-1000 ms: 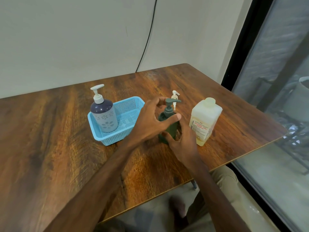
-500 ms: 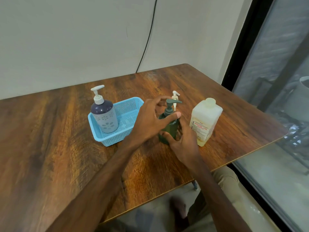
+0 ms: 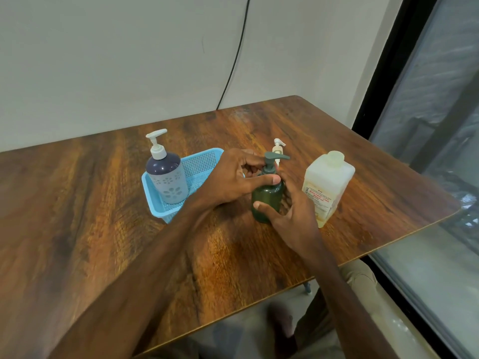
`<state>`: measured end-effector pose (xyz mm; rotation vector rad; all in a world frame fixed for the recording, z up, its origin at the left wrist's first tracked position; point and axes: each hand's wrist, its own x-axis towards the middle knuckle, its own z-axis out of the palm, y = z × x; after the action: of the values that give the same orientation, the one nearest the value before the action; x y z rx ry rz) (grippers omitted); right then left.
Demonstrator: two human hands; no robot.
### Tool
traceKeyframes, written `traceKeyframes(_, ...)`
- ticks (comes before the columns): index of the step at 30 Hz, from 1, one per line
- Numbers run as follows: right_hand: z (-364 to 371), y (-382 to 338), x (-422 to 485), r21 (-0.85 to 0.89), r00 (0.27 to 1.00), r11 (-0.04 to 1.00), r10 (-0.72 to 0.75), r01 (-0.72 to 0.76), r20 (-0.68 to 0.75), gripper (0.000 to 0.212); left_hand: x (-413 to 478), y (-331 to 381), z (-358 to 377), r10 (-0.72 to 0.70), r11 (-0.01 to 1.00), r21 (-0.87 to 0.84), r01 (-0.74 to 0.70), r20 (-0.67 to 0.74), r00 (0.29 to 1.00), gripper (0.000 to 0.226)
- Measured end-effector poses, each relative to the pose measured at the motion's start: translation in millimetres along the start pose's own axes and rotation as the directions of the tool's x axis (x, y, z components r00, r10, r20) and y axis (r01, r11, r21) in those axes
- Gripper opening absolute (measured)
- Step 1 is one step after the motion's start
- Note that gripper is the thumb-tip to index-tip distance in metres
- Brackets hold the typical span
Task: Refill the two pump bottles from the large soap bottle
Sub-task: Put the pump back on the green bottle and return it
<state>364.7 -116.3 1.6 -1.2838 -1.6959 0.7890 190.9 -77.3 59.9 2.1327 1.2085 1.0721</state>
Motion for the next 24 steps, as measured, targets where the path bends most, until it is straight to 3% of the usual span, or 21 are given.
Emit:
traceKeyframes(6, -1.3, -3.0, 0.7, 0.036, 1.0, 0.999, 0.006, -0.005, -0.002, 0.079, 10.5, -6.3, -10.0, 0.037, 0.995, -0.098, -0.023, 0.137, 0.99, 0.022)
traceKeyframes(11, 4.6, -6.3, -1.9, -0.041, 0.998, 0.998, 0.042, -0.044, -0.048, 0.082, -14.2, 0.0, 4.4, -0.021, 0.995, 0.095, 0.029, -0.085, 0.996, 0.028)
traceKeyframes(15, 7.4, -12.4, -2.5, 0.019, 0.993, 0.999, 0.046, -0.044, -0.112, 0.081, -47.0, 9.2, 3.0, -0.053, 0.976, 0.194, 0.099, -0.23, 0.972, 0.037)
traceKeyframes(17, 5.2, -20.6, -1.2, 0.031, 0.99, 0.998, 0.052, -0.048, -0.131, 0.082, -67.4, 8.6, -6.8, -0.013, 0.965, 0.241, 0.109, -0.367, 0.93, 0.034)
traceKeyframes(20, 0.0, -44.7, 8.6, 0.059, 0.982, 0.998, 0.0, 0.011, -0.187, 0.083, -90.4, 0.0, -30.7, 0.063, 0.951, 0.282, 0.127, -0.578, 0.814, 0.021)
traceKeyframes(24, 5.0, -86.6, 35.3, 0.095, 0.983, 0.988, -0.104, 0.119, -0.15, 0.079, -104.1, -8.4, -62.0, 0.135, 0.926, 0.337, 0.169, -0.717, 0.684, 0.018)
